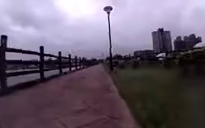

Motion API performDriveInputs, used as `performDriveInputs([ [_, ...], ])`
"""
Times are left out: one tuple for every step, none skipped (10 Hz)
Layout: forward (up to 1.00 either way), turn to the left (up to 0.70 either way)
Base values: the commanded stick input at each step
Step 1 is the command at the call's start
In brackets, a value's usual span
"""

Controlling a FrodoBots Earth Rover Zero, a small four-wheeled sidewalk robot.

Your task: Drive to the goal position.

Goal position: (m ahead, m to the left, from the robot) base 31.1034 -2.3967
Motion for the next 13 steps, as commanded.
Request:
performDriveInputs([
  [1.00, 0.07],
  [1.00, 0.00],
  [1.00, 0.00],
  [1.00, 0.00],
  [1.00, 0.00],
  [1.00, 0.00],
  [1.00, 0.00],
  [1.00, 0.00],
  [1.00, 0.00],
  [1.00, 0.00],
  [1.00, 0.00],
  [1.00, 0.00],
  [1.00, 0.00],
])
